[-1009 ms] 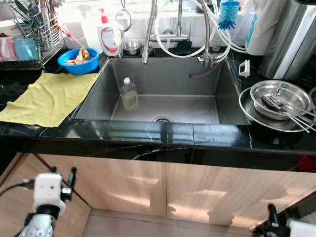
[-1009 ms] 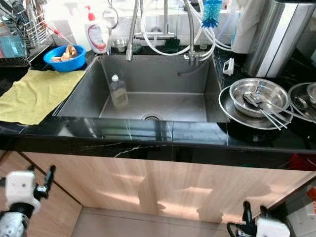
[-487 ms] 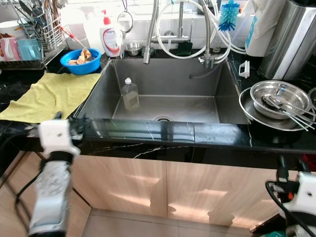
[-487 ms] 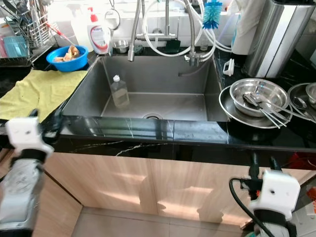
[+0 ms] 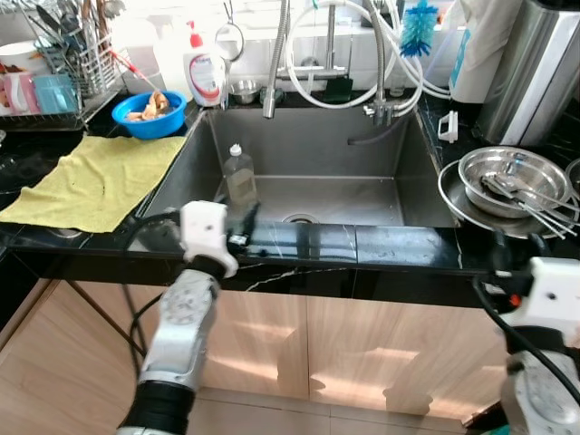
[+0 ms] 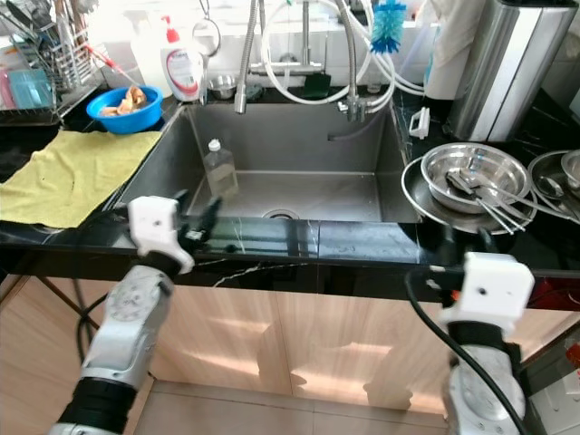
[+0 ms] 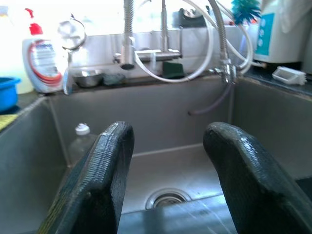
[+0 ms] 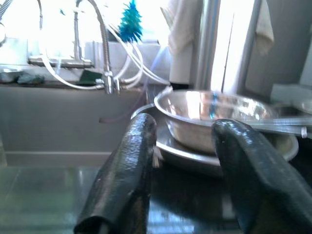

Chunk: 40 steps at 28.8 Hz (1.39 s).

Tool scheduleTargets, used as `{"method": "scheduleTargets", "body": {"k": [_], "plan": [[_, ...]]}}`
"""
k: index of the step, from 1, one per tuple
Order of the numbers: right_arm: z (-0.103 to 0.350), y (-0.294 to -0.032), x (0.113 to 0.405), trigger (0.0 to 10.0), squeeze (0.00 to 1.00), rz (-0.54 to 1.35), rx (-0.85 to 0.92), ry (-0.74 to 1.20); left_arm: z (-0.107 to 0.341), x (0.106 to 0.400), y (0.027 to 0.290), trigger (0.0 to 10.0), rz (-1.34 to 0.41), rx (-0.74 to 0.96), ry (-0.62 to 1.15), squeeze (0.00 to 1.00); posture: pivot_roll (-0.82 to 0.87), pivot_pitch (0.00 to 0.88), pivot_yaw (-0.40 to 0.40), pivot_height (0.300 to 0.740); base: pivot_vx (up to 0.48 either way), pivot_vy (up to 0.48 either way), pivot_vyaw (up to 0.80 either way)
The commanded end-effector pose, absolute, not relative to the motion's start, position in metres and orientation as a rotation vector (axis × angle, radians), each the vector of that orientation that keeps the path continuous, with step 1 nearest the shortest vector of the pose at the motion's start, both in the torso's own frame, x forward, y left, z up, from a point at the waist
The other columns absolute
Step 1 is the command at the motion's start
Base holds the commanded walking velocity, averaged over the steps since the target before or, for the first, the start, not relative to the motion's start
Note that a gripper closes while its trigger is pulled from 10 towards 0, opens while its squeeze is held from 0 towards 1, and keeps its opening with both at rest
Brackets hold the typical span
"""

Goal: Kitchen organization

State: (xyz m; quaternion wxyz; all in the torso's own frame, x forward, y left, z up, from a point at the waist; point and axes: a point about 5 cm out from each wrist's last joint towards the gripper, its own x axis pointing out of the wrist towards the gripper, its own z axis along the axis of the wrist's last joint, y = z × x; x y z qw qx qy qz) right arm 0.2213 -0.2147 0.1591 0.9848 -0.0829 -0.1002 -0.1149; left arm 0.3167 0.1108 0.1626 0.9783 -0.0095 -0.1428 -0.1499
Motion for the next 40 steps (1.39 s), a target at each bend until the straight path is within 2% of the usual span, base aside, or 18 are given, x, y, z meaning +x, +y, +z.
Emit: {"method": "scheduleTargets", "body": {"k": [1, 5, 6, 10, 11, 12, 18, 19, 20, 21, 40], "plan": [[0.152, -0.212, 0.222, 10.0, 1.00, -0.224, -0.145, -0.172, 0.158, 0.316, 0.112, 10.0, -0.309, -0.018, -0.280, 0.00, -0.19, 0.000, 0.083, 0.740, 0.000, 0.000, 0.00], [0.145, -0.215, 0.221, 10.0, 1.00, -0.263, -0.116, -0.143, 0.155, 0.317, 0.112, 10.0, -0.320, -0.018, -0.275, 0.00, -0.19, 0.000, 0.084, 0.740, 0.000, 0.000, 0.00], [0.144, -0.215, 0.221, 10.0, 0.00, -0.268, -0.115, -0.137, 0.154, 0.318, 0.112, 10.0, -0.323, -0.018, -0.273, 0.00, -0.19, 0.000, 0.086, 0.740, 0.000, 0.000, 0.00], [0.145, -0.217, 0.222, 10.0, 0.00, -0.277, -0.115, -0.140, 0.153, 0.318, 0.110, 10.0, -0.337, -0.017, -0.273, 0.00, -0.20, 0.000, 0.088, 0.740, 0.000, 0.000, 0.00], [0.145, -0.217, 0.222, 10.0, 0.38, -0.282, -0.113, -0.145, 0.153, 0.318, 0.110, 10.0, -0.340, -0.018, -0.273, 0.00, -0.20, 0.000, 0.088, 0.740, 0.000, 0.000, 0.00], [0.146, -0.218, 0.222, 10.0, 1.00, -0.286, -0.104, -0.154, 0.154, 0.319, 0.109, 10.0, -0.343, -0.019, -0.274, 0.00, -0.20, 0.000, 0.089, 0.740, 0.000, 0.000, 0.00], [0.148, -0.223, 0.223, 10.0, 1.00, -0.325, -0.115, -0.160, 0.154, 0.319, 0.107, 10.0, -0.360, -0.022, -0.275, 0.00, -0.20, 0.000, 0.096, 0.740, 0.000, 0.000, 0.00], [0.148, -0.223, 0.223, 10.0, 0.60, -0.332, -0.111, -0.160, 0.153, 0.319, 0.107, 10.0, -0.361, -0.021, -0.275, 0.00, -0.20, 0.000, 0.096, 0.740, 0.000, 0.000, 0.00], [0.148, -0.224, 0.223, 10.0, 0.60, -0.336, -0.107, -0.161, 0.153, 0.319, 0.107, 10.0, -0.361, -0.021, -0.275, 0.00, -0.20, 0.000, 0.097, 0.740, 0.000, 0.000, 0.00], [0.148, -0.224, 0.224, 10.0, 0.00, -0.346, -0.092, -0.165, 0.153, 0.319, 0.107, 10.0, -0.361, -0.021, -0.274, 0.00, -0.20, 0.000, 0.098, 0.740, 0.000, 0.000, 0.00], [0.172, -0.232, 0.249, 10.0, 0.00, -0.410, -0.029, -0.272, 0.152, 0.321, 0.110, 10.0, -0.348, -0.002, -0.268, 0.00, -0.18, 0.000, 0.102, 0.740, 0.000, 0.000, 0.00]]}}
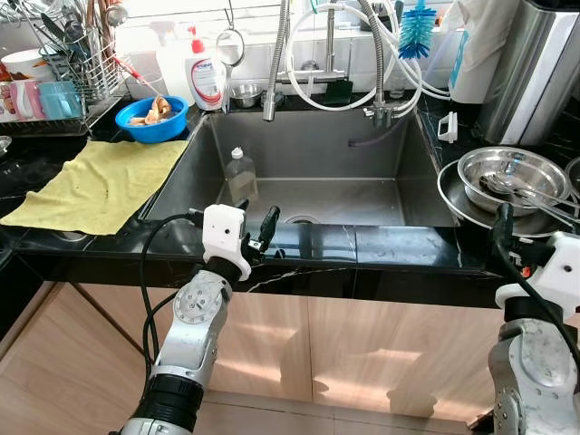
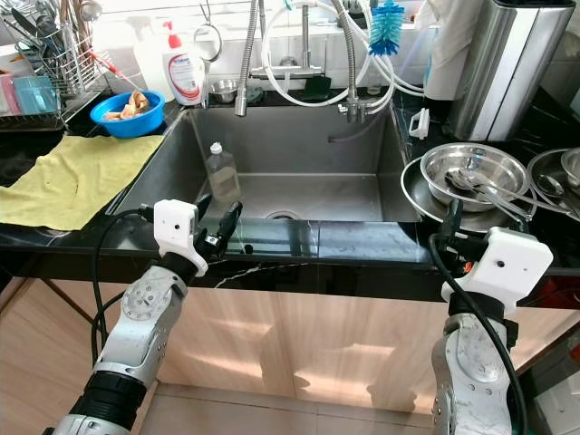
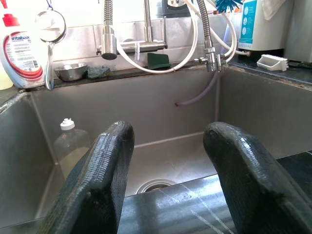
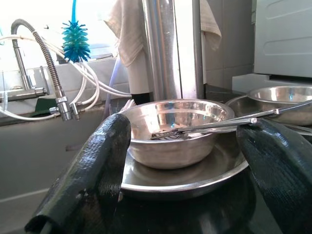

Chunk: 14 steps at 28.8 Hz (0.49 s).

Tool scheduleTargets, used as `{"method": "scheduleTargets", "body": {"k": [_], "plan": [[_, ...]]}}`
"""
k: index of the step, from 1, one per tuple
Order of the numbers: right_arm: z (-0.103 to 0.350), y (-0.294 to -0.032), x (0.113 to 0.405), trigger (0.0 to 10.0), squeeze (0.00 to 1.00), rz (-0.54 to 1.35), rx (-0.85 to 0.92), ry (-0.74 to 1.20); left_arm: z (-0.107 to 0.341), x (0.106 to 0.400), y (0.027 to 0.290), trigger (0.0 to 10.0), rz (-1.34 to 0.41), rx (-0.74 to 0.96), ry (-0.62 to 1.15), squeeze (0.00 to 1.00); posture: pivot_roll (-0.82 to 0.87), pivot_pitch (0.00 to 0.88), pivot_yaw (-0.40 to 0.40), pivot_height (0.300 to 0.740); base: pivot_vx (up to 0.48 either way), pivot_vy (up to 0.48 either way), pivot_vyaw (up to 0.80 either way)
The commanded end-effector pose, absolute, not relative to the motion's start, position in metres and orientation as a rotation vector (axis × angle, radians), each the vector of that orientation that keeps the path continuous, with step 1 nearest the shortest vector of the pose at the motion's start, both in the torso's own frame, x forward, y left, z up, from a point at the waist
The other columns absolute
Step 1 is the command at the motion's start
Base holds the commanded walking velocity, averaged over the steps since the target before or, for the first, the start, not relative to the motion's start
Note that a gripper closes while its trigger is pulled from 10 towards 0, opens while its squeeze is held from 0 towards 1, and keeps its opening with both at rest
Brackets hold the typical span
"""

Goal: Kitchen organization

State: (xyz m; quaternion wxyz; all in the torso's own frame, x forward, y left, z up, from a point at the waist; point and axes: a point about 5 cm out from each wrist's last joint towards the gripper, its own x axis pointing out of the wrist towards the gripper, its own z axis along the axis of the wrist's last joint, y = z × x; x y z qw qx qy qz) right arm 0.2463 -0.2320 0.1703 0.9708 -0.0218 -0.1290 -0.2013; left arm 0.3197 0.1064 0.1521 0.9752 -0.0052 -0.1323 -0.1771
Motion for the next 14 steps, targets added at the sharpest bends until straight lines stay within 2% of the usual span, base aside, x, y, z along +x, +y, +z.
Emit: {"method": "scheduleTargets", "body": {"k": [1, 14], "plan": [[0.172, -0.232, 0.250, 10.0, 0.00, -0.415, -0.026, -0.273, 0.152, 0.322, 0.110, 10.0, -0.348, -0.001, -0.268, 0.00, -0.18, 0.000, 0.102, 0.740, 0.000, 0.000, 0.00], [0.158, -0.228, 0.248, 10.0, 0.00, -0.423, -0.024, -0.196, 0.152, 0.322, 0.107, 10.0, -0.359, 0.008, -0.265, 0.00, -0.18, 0.000, 0.106, 0.740, 0.000, 0.000, 0.00]]}}
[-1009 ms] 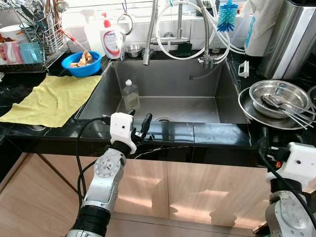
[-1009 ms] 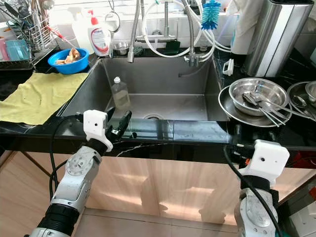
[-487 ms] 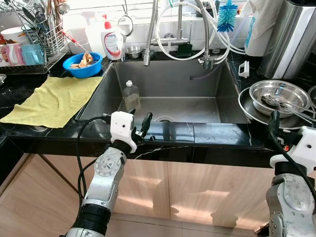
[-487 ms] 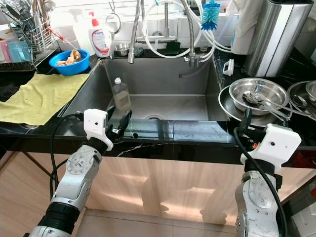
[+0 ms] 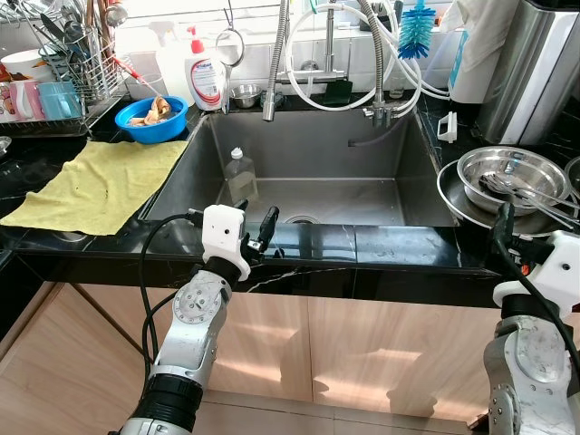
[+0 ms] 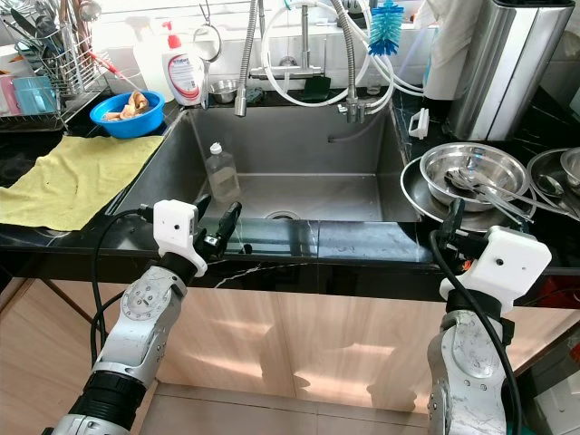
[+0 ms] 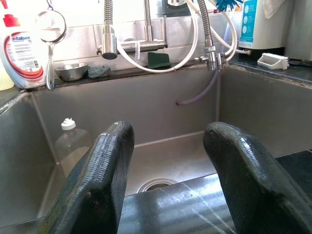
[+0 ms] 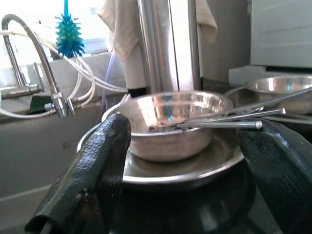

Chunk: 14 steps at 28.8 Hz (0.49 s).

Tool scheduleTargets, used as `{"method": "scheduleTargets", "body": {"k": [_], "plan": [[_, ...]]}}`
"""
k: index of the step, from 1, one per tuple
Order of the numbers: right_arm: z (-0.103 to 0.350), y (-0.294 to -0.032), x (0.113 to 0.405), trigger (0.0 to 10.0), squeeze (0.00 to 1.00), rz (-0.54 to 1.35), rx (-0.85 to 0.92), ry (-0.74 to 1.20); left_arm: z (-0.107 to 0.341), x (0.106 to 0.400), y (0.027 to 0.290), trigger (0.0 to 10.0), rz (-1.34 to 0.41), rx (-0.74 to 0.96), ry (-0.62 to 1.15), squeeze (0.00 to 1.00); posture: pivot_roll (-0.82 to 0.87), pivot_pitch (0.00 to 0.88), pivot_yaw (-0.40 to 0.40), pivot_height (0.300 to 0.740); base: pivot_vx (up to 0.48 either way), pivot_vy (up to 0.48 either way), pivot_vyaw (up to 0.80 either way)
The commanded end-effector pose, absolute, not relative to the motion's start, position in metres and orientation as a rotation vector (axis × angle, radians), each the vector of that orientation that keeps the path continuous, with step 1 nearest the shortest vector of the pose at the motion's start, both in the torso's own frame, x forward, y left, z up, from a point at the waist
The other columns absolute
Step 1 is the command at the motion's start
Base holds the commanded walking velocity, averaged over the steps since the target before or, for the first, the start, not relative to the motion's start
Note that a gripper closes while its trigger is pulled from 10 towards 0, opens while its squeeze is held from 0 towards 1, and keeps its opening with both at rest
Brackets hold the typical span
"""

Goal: Kitchen organization

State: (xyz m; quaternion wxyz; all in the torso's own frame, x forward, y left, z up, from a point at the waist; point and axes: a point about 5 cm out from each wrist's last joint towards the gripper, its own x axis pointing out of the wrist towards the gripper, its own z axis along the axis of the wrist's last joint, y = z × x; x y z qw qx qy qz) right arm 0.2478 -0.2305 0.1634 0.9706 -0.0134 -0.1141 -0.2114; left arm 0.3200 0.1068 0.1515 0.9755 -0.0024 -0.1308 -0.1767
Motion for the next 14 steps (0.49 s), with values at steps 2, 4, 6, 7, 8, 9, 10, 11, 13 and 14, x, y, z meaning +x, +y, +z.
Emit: {"method": "scheduleTargets", "body": {"k": [2, 4, 6, 7, 8, 9, 10, 11, 13, 14], "plan": [[0.157, -0.228, 0.248, 10.0, 0.00, -0.424, -0.024, -0.189, 0.152, 0.322, 0.107, 10.0, -0.360, 0.008, -0.264, 0.00, -0.18, 0.000, 0.106, 0.740, 0.000, 0.000, 0.00], [0.155, -0.228, 0.248, 10.0, 0.00, -0.426, -0.028, -0.180, 0.152, 0.322, 0.107, 10.0, -0.361, 0.007, -0.264, 0.00, -0.18, 0.000, 0.105, 0.740, 0.000, 0.000, 0.00], [0.154, -0.229, 0.248, 10.0, 0.00, -0.431, -0.025, -0.178, 0.152, 0.322, 0.106, 10.0, -0.361, 0.007, -0.263, 0.00, -0.18, 0.000, 0.105, 0.740, 0.000, 0.000, 0.00], [0.155, -0.229, 0.248, 10.0, 0.00, -0.434, -0.024, -0.181, 0.152, 0.322, 0.106, 10.0, -0.361, 0.007, -0.263, 0.00, -0.18, 0.000, 0.104, 0.740, 0.000, 0.000, 0.00], [0.156, -0.230, 0.247, 10.0, 0.00, -0.442, -0.023, -0.193, 0.152, 0.322, 0.106, 10.0, -0.360, 0.006, -0.262, 0.00, -0.18, 0.000, 0.104, 0.740, 0.000, 0.000, 0.00], [0.158, -0.230, 0.247, 10.0, 0.00, -0.447, -0.020, -0.207, 0.152, 0.322, 0.106, 10.0, -0.360, 0.006, -0.262, 0.00, -0.18, 0.000, 0.104, 0.740, 0.000, 0.000, 0.00], [0.159, -0.231, 0.247, 10.0, 0.00, -0.449, -0.018, -0.213, 0.152, 0.322, 0.106, 10.0, -0.360, 0.006, -0.262, 0.00, -0.18, 0.000, 0.103, 0.740, 0.000, 0.000, 0.00], [0.162, -0.231, 0.247, 10.0, 0.00, -0.453, -0.019, -0.226, 0.151, 0.322, 0.106, 10.0, -0.360, 0.006, -0.262, 0.00, -0.18, 0.000, 0.103, 0.740, 0.000, 0.000, 0.00], [0.166, -0.232, 0.247, 10.0, 0.00, -0.461, -0.020, -0.246, 0.151, 0.322, 0.106, 10.0, -0.360, 0.006, -0.261, 0.00, -0.18, 0.000, 0.103, 0.740, 0.000, 0.000, 0.00], [0.166, -0.233, 0.247, 10.0, 0.00, -0.465, -0.022, -0.246, 0.151, 0.322, 0.106, 10.0, -0.359, 0.006, -0.260, 0.00, -0.18, 0.000, 0.102, 0.740, 0.000, 0.000, 0.00]]}}
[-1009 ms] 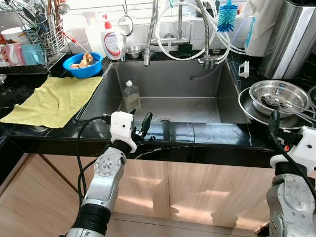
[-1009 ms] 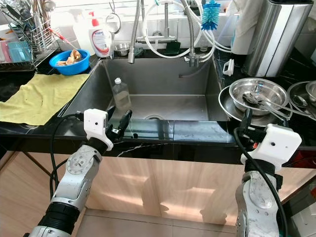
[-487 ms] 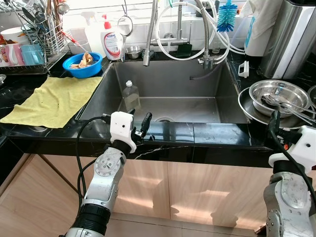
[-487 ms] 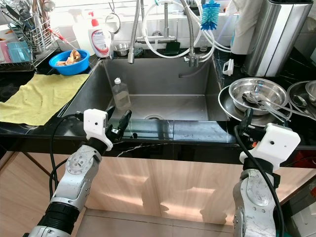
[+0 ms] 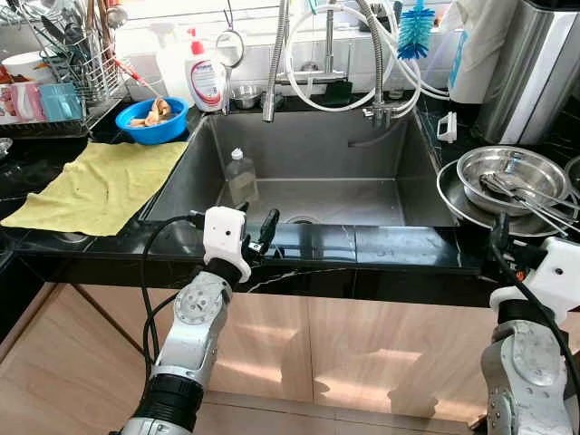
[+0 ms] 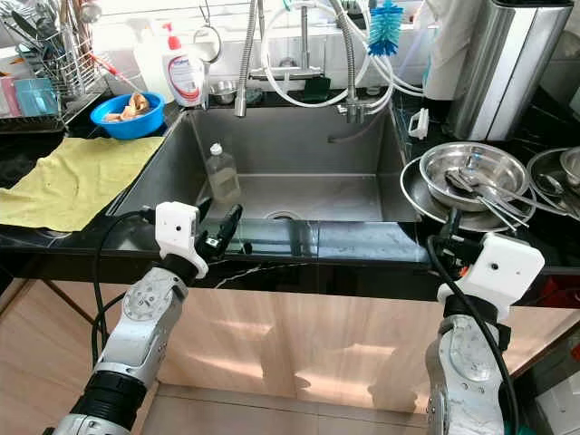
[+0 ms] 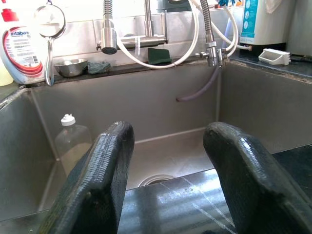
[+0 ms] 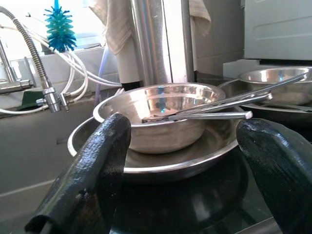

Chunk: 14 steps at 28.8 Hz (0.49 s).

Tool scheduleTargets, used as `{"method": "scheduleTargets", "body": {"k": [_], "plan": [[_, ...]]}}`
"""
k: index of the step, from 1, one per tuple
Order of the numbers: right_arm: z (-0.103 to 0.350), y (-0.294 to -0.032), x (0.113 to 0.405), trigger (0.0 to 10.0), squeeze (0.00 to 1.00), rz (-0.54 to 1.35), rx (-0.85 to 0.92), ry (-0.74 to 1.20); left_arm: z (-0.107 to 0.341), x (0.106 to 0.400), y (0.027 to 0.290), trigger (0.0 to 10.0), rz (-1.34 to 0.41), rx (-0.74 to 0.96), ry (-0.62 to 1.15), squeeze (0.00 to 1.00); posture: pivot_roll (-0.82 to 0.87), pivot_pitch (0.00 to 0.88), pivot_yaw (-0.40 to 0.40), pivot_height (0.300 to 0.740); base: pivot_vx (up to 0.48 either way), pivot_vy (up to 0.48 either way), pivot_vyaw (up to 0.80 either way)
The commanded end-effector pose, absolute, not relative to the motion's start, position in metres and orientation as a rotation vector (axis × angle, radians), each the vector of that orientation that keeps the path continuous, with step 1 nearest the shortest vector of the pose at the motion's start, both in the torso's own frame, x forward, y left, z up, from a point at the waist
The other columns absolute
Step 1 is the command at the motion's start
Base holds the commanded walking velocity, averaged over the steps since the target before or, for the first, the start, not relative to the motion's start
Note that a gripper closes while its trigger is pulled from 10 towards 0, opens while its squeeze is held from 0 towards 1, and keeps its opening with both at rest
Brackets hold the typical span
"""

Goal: Kitchen organization

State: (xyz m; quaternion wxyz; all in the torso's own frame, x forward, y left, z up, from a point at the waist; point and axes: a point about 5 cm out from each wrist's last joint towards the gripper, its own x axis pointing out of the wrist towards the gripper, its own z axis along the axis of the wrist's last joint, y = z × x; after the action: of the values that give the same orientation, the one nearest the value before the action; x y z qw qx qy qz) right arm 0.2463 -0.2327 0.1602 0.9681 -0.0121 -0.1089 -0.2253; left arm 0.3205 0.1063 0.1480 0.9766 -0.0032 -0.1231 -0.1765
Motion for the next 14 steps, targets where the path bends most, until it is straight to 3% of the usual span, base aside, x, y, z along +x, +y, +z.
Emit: {"method": "scheduleTargets", "body": {"k": [1, 12, 13, 14], "plan": [[0.1660, -0.2332, 0.2473, 10.0, 0.00, -0.467, -0.023, -0.246, 0.1506, 0.3220, 0.1060, 10.0, -0.359, 0.006, -0.259, 0.00, -0.18, 0.000, 0.102, 0.740, 0.000, 0.000, 0.00], [0.1714, -0.2364, 0.2481, 10.0, 0.00, -0.512, -0.019, -0.281, 0.1504, 0.3217, 0.1066, 10.0, -0.358, 0.007, -0.259, 0.00, -0.17, 0.000, 0.104, 0.740, 0.000, 0.000, 0.00], [0.1717, -0.2364, 0.2486, 8.0, 0.00, -0.511, -0.020, -0.282, 0.1503, 0.3217, 0.1065, 10.0, -0.359, 0.007, -0.259, 0.00, -0.17, 0.000, 0.104, 0.740, 0.000, 0.000, 0.00], [0.1721, -0.2362, 0.2492, 7.0, 0.00, -0.509, -0.021, -0.284, 0.1502, 0.3217, 0.1064, 10.0, -0.359, 0.007, -0.258, 0.00, -0.17, 0.000, 0.104, 0.740, 0.000, 0.000, 0.00]]}}
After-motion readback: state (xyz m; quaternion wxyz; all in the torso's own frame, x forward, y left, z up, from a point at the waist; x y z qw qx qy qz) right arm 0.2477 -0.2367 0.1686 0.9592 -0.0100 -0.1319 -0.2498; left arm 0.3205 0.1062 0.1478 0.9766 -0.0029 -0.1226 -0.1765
